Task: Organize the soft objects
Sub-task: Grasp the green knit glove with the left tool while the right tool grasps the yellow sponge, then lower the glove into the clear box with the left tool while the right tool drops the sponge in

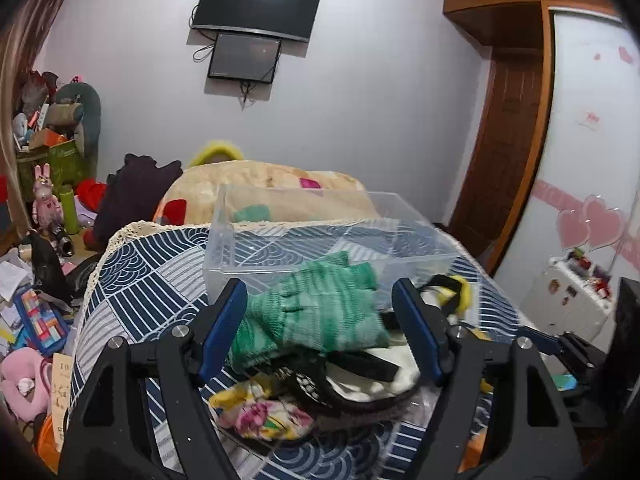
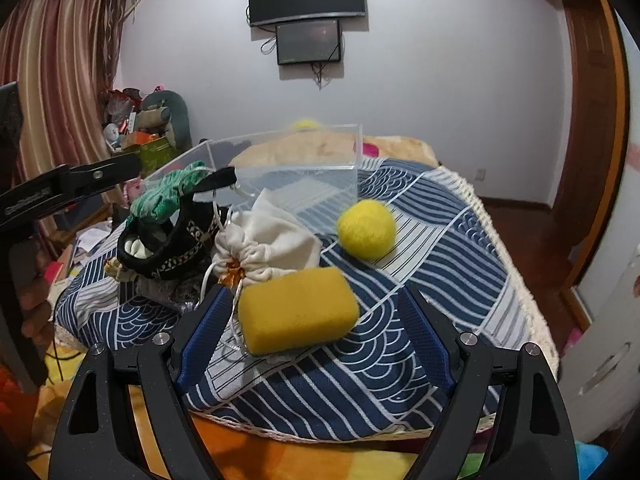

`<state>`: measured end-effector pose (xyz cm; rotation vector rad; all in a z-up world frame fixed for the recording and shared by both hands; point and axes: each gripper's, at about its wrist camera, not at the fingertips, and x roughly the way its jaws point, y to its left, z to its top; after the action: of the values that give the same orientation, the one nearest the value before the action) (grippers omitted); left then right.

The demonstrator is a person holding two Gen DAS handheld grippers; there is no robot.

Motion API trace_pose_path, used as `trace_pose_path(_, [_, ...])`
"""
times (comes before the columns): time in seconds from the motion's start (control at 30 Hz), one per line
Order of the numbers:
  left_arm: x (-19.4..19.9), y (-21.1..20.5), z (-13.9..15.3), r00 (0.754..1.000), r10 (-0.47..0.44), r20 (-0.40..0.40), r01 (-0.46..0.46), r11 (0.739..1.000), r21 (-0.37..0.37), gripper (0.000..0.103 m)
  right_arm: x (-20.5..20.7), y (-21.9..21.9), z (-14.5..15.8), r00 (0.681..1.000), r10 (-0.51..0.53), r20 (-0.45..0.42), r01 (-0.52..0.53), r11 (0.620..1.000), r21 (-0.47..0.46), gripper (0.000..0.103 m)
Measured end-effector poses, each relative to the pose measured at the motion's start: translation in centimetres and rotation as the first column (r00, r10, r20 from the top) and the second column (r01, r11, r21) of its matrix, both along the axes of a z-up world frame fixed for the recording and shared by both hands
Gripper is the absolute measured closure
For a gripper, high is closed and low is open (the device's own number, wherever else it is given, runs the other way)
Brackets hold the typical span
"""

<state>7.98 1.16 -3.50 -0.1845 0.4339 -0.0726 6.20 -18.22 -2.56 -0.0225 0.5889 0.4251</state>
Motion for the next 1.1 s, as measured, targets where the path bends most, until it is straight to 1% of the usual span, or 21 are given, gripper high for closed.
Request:
trace_pose_path(0.03, [0.5,0.0,-0.4,1.0,0.007,-0.015,-0.007,1.0,0.003,0.028,0.1,0.0,-0.2,1.0,0.006,-0.011,-0.006,1.0,0.002,0.031])
trace_pose_path(0.17, [1.7,0.5,-2.0,0.997,0.012,-0.074,-0.013,1.0,-0.009,0.028,0.7,-0.2,-0.9,0.998,0.016,-0.056,-0.014,0.999,0.031,0.036])
trace_pose_path(0.2, [1.8,0.6,-2.4,0.997,0.002,-0.083,-0.003,1.0,-0.011,0.031,0.8,-0.3,-1.1,0.997,0.023,-0.07,-0.019,0.999,0.048,0.04])
trace_pose_path(0.23, [1.9,0.6,-2.7,0.996,-0.012,-0.093,0.011,1.0,-0.016,0.038,0.9,-0.4,-1.2,0.996,0.03,-0.079,-0.026,0.998,0.061,0.045])
trace_pose_path(0.27, [2.0,0.7,-3.0,0.994,-0.032,-0.106,0.029,0.999,-0.026,0.043,0.9,-0.5,-1.2,0.995,0.042,-0.089,-0.035,0.996,0.076,0.045])
trace_pose_path(0.3, [2.1,0.8,-3.3,0.992,-0.046,-0.119,0.042,0.998,-0.037,0.053,1.0,-0.5,-1.2,0.995,0.043,-0.088,-0.035,0.996,0.08,0.047])
trace_pose_path(0.33, [2.2,0.9,-3.6,0.989,-0.061,-0.135,0.055,0.997,-0.051,0.059,0.9,-0.4,-1.1,0.996,0.041,-0.084,-0.034,0.996,0.081,0.048])
trace_pose_path(0.43, [2.0,1.0,-3.9,0.989,-0.065,-0.131,0.056,0.996,-0.07,0.065,0.7,-0.4,-1.0,0.996,0.035,-0.077,-0.029,0.996,0.079,0.053])
trace_pose_path(0.5, [1.5,1.1,-3.9,0.99,-0.071,-0.12,0.062,0.995,-0.082,0.069,0.7,-0.6,-0.9,0.997,0.011,-0.07,-0.005,0.996,0.088,0.055])
trace_pose_path(0.6, [0.7,1.5,-3.9,0.992,-0.064,-0.108,0.054,0.994,-0.095,0.076,0.9,-1.6,-0.4,0.998,-0.017,-0.066,0.026,0.991,0.131,0.056])
trace_pose_path(0.7, [0.1,2.0,-3.6,0.993,-0.063,-0.098,0.052,0.992,-0.113,0.079,0.6,-2.1,0.4,0.998,-0.051,-0.038,0.056,0.988,0.142,0.056])
trace_pose_path(0.8, [-0.4,2.2,-2.9,0.995,-0.05,-0.083,0.04,0.993,-0.114,0.08,0.6,-2.3,1.2,0.998,-0.061,-0.018,0.063,0.988,0.138,0.056])
trace_pose_path(0.9, [-0.9,2.5,-2.0,0.998,-0.036,-0.056,0.029,0.993,-0.114,0.081,0.7,-2.2,2.2,0.998,-0.063,0.013,0.061,0.991,0.122,0.056])
trace_pose_path(1.1, [-1.5,3.5,0.0,1.0,-0.02,-0.002,0.019,0.99,-0.138,0.081,1.3,-1.4,4.3,0.995,-0.054,0.083,0.045,0.994,0.102,0.057])
